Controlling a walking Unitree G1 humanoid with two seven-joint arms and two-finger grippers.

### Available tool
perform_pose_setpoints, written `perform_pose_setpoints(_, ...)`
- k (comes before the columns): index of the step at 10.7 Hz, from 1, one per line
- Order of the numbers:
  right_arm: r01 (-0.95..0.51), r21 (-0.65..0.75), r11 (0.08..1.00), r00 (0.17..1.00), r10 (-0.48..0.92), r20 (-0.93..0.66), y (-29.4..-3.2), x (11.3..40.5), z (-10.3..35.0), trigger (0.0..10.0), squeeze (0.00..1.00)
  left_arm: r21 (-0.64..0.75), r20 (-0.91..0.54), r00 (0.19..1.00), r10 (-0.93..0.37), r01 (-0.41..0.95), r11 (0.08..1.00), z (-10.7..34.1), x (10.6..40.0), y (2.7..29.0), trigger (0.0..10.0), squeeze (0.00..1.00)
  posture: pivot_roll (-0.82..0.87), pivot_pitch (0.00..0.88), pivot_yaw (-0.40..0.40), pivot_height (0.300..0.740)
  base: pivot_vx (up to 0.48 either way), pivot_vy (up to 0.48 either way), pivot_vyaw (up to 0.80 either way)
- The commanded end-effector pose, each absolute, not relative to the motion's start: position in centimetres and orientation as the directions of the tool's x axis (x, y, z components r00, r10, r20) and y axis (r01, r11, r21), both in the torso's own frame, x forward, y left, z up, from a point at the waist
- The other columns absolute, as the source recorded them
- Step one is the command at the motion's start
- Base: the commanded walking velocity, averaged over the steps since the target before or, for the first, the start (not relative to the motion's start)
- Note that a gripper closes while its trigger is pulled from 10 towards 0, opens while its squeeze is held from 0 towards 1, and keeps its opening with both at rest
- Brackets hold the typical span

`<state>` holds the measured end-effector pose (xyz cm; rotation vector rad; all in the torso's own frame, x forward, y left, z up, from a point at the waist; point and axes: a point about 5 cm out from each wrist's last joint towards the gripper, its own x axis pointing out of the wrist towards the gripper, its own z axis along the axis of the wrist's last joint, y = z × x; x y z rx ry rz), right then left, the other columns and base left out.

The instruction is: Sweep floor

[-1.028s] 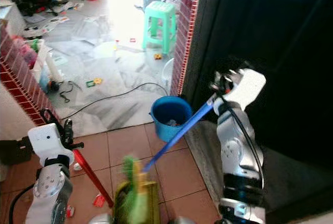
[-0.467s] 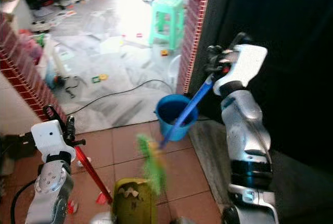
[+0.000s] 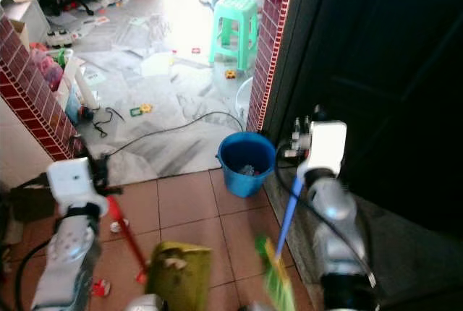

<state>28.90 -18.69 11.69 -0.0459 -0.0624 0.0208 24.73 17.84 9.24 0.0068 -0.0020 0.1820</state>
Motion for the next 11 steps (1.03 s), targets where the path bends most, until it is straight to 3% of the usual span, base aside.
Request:
perform_pose_setpoints(1,0.000,-0.071,0.997,0.995,0.007,0.096,-19.1,28.9,12.1,10.0,0.00,-0.004,0.104,0.977,0.187,-0.188,0.982,11.7,25.5,18.2,10.0,0.00,-0.07,0.000,0.011,0.740,0.000,0.000,0.00)
perform_pose_setpoints(6,-0.021,-0.193,0.981,0.997,0.035,0.068,-19.6,29.3,10.4,10.0,0.00,-0.171,0.319,0.904,0.284,-0.240,0.956,20.2,28.6,20.3,10.0,0.00,-0.06,0.000,-0.008,0.740,0.000,0.000,0.00)
perform_pose_setpoints(8,-0.018,-0.178,0.984,0.997,0.030,0.066,-19.4,29.4,10.3,10.0,0.00,-0.198,0.327,0.902,0.282,-0.227,0.954,20.7,28.8,20.7,10.0,0.00,-0.06,0.000,-0.008,0.740,0.000,0.000,0.00)
perform_pose_setpoints(11,-0.031,-0.180,0.983,0.996,0.047,0.081,-19.1,29.5,10.4,10.0,0.00,-0.253,0.363,0.877,0.314,-0.232,0.939,22.2,29.0,20.7,10.0,0.00,-0.07,0.000,-0.004,0.740,0.279,0.000,-0.39)
